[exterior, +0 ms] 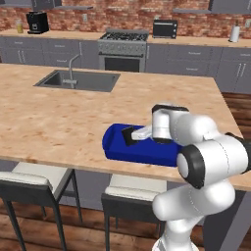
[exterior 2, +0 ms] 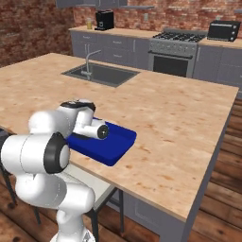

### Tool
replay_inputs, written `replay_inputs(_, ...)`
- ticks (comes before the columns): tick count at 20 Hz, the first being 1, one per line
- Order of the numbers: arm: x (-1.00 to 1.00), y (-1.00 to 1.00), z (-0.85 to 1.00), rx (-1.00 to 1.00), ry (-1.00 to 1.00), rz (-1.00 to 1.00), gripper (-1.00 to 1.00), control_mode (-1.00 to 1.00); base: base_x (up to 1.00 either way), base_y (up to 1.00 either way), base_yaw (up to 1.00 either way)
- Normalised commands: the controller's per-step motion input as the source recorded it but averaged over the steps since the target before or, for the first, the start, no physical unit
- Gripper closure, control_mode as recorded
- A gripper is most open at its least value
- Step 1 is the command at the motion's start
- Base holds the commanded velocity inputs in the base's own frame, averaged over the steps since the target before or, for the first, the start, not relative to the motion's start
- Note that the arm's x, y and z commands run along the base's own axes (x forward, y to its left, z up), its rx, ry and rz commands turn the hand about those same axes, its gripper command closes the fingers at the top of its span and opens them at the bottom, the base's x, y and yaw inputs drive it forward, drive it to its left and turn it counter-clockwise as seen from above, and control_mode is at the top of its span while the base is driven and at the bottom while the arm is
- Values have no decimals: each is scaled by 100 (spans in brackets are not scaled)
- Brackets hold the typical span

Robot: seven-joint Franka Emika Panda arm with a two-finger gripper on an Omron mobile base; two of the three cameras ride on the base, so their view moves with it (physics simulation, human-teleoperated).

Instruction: There is a tray on the dining counter. Grab the cup, mug, and pitcher and place them on the tray. The pitcher may be placed next to the tray if it cannot fit the tray.

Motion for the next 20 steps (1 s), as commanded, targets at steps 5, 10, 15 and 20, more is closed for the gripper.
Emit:
replay_inputs(5,20,0,-13,2,0,0,100,-100,0,0,0)
replay_inputs(10,30,6,-19,3,0,0,100,-100,0,0,0)
replay_inputs(15,34,10,-22,3,0,0,100,-100,0,0,0)
replay_inputs(20,28,12,-31,0,0,0,100,-100,0,0,0)
